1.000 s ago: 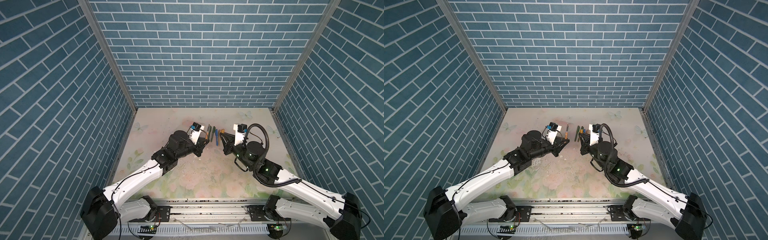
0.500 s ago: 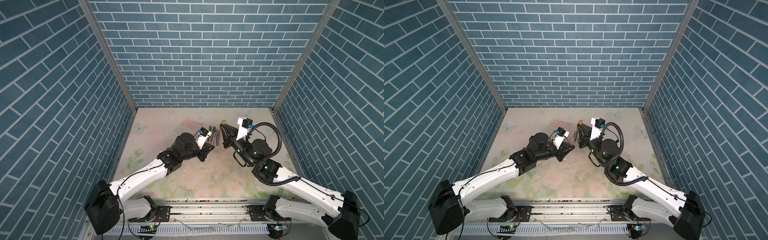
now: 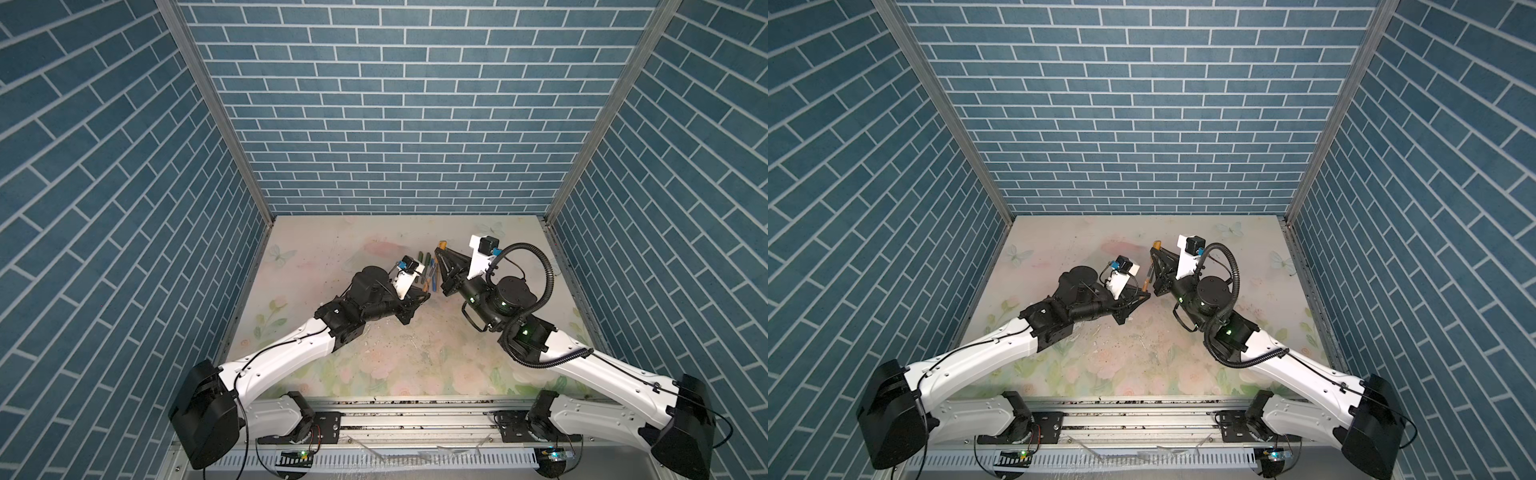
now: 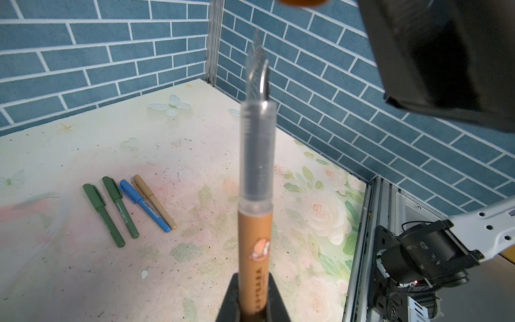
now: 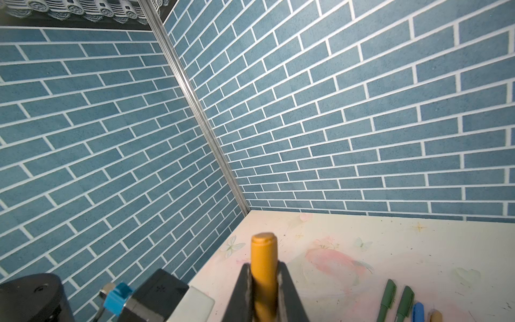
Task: Insert the pens into the pen caps
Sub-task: 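Lift the tan cap with the right gripper above the upright pen nib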
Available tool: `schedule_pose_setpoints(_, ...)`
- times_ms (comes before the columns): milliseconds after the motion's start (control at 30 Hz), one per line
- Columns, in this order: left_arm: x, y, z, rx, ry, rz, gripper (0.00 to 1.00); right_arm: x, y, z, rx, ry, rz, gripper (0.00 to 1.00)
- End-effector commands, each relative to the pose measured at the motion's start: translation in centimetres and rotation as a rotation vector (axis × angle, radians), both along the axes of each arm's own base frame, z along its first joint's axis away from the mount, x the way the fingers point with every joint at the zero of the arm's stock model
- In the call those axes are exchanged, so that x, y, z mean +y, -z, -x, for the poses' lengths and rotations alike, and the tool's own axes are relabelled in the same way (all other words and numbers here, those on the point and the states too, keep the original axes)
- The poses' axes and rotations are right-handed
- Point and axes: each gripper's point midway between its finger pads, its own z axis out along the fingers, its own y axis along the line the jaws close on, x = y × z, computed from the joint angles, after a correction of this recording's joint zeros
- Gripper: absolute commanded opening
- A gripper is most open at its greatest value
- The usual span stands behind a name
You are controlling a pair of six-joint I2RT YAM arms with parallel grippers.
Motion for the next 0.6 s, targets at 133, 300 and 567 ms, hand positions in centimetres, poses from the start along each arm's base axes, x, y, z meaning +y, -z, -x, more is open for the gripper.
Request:
schedule_pose_setpoints(133, -0.3, -1.1, 0.2, -0.027, 0.013, 0.013, 0.00, -0.1, -1.5, -0.2, -0.013, -0.004, -0.060, 0.04)
schedule_pose_setpoints(300, -0.3, -1.1, 0.2, -0.026, 0.012, 0.013, 0.00, -0.1, -0.8, -0.5, 0.004, -0.004, -0.056, 0.04)
schedule_pose_setpoints(567, -0.2, -1.0, 0.1, -0.027, 0.008, 0.011, 0.00, 0.3, -0.1, -0.6, 0.031, -0.021, -0.052, 0.04)
